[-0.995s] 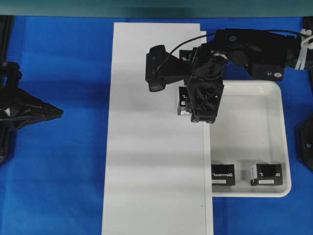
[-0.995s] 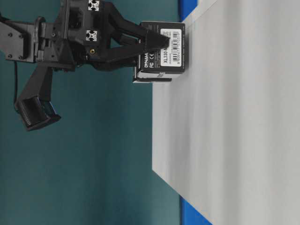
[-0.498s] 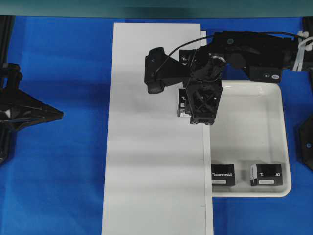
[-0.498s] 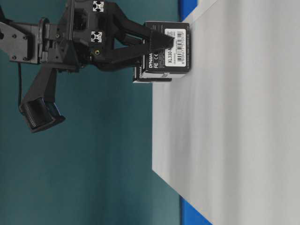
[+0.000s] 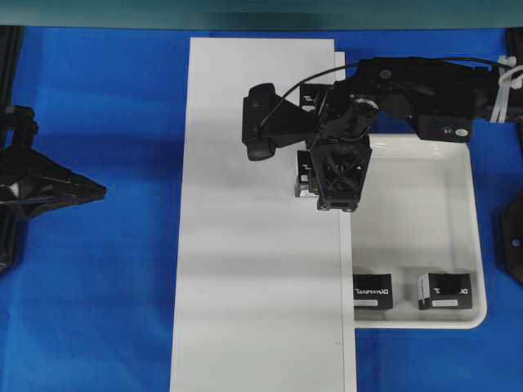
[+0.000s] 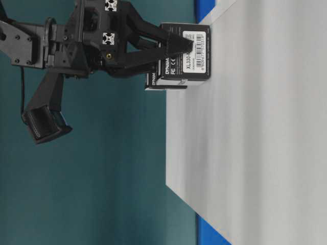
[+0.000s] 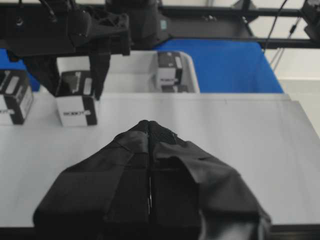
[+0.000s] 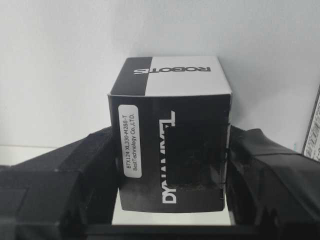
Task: Place the box from the white plastic tray onto the white base.
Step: 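Lower the box onto the base below the existing box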
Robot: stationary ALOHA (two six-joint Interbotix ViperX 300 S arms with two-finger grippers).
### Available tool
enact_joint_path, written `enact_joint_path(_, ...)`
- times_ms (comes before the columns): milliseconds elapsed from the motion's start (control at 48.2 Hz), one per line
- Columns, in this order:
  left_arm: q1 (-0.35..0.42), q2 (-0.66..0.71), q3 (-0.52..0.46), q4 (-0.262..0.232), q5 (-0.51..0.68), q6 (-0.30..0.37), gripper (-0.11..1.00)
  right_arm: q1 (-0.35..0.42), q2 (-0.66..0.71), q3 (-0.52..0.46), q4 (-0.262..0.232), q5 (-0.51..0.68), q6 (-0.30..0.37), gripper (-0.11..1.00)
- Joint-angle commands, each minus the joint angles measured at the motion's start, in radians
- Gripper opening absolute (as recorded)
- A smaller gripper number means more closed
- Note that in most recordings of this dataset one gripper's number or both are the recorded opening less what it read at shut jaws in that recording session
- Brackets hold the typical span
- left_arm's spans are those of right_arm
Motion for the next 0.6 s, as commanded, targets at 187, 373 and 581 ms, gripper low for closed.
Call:
enact_joint_path(187, -0.008, 0.011, -0.025, 0.002, -0.006, -0.002, -0.07, 0.009, 0.012, 0.015, 0.002, -0.008, 0.002, 0.58)
enact_joint_path(373, -0.008, 0.011, -0.026, 0.002, -0.006, -0.002, -0.07, 0.009, 0.006, 0.031, 0.000, -0.005, 0.005, 0.58)
enact_joint_path(581, -0.008, 0.011, -0.026, 0.002, -0.005, -0.002, -0.07, 0.009, 0.005, 0.032, 0.000, -0.006, 0.014, 0.61)
